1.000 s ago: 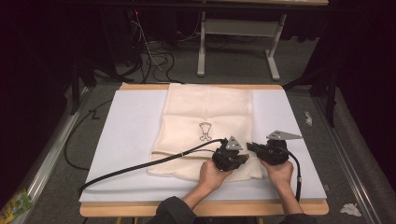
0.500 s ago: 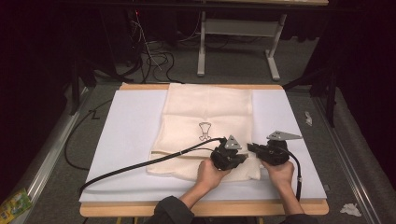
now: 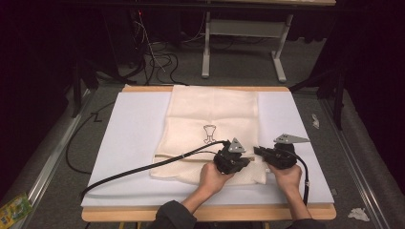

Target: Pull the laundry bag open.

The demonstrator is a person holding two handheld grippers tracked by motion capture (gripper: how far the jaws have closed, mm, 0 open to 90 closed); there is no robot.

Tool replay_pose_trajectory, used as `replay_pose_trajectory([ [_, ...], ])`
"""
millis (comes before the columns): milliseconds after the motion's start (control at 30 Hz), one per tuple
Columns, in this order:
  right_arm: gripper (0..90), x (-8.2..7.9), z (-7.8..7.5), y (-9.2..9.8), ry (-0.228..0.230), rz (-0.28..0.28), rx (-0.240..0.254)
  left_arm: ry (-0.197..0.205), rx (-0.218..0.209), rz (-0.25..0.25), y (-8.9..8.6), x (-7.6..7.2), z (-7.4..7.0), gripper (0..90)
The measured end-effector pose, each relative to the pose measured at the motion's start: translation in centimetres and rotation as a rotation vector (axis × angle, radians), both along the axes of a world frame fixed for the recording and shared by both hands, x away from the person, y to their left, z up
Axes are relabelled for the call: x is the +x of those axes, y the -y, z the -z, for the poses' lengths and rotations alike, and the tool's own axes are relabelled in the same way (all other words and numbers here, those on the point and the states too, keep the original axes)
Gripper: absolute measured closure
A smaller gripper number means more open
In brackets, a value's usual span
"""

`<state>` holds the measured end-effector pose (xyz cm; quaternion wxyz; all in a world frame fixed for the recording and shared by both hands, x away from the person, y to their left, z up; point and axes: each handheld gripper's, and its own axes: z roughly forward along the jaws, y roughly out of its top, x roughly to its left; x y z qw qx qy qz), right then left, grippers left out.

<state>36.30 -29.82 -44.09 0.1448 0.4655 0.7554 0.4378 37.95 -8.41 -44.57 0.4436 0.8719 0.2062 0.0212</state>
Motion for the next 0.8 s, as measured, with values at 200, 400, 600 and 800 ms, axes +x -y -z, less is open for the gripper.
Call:
replay_pose_trajectory([
  [200,88.4,0.0,-0.1,0.2,0.001,0.004,-0.001,0.003,0.007,-0.012,-0.5,0.0,0.1,87.1],
  [400,88.4,0.0,0.0,0.1,0.002,0.006,-0.001,-0.001,0.002,-0.019,-1.2,0.1,0.0,87.1],
  [600,88.4,0.1,0.0,0.3,0.001,0.008,0.003,0.007,0.0,-0.023,-1.6,0.1,-0.2,87.1],
  [800,88.4,0.2,-0.2,0.2,0.013,0.009,0.002,-0.005,-0.007,-0.035,-2.1,0.2,-0.1,87.1],
])
